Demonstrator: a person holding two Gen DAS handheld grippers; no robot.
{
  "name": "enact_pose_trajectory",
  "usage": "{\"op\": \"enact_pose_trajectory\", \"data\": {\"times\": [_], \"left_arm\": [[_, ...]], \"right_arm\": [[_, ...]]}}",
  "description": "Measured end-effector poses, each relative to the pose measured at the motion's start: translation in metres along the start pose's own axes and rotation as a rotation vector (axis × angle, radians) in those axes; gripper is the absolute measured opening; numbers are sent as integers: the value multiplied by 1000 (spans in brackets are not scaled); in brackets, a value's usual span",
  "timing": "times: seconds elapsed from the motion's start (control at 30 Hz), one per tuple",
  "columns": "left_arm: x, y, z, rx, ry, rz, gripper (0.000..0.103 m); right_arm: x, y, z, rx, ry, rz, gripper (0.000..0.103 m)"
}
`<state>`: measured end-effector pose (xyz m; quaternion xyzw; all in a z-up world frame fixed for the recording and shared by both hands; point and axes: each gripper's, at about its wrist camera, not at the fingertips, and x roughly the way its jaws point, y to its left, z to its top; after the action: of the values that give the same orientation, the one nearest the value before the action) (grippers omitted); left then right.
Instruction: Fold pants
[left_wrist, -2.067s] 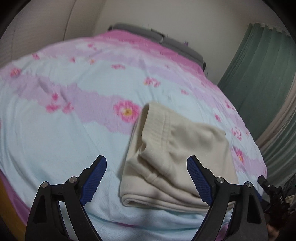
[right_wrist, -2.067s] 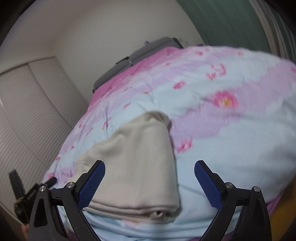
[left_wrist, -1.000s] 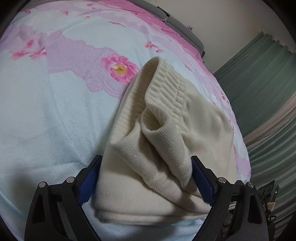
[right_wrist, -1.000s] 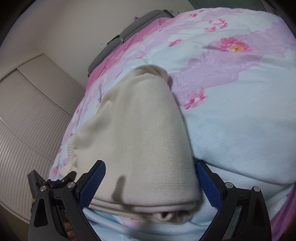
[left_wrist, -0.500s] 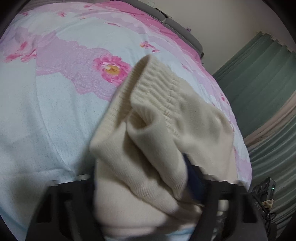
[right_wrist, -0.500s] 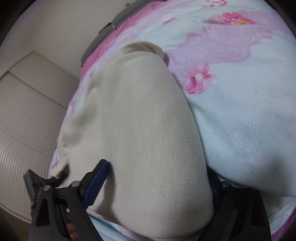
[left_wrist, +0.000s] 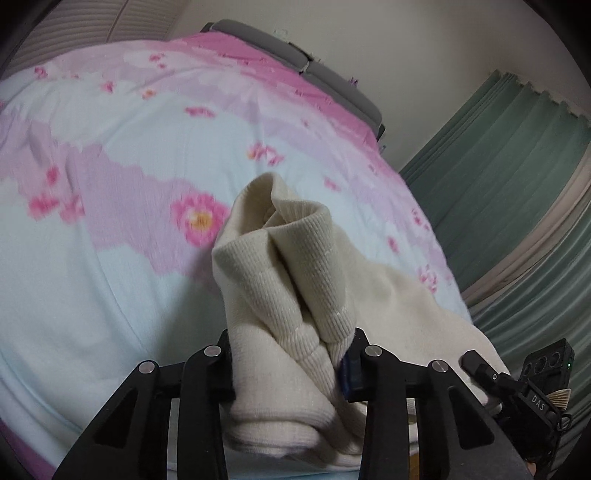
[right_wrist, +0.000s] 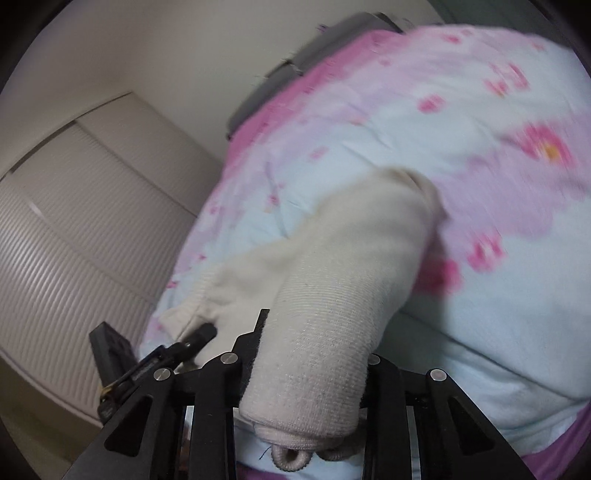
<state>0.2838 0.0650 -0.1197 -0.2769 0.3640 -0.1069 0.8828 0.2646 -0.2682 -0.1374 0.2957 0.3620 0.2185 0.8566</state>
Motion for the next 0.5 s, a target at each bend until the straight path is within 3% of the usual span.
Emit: {"op": "enact_pose_trajectory", "data": {"times": [0.27,0.5], "left_arm": [[-56,33,59,12,-101,31,36],[-116,113,133,-15,-218,101,36]], "right_arm": [[13,77,19,-104,-7,65,30],[80,178,32,-211,6,149,30]]}}
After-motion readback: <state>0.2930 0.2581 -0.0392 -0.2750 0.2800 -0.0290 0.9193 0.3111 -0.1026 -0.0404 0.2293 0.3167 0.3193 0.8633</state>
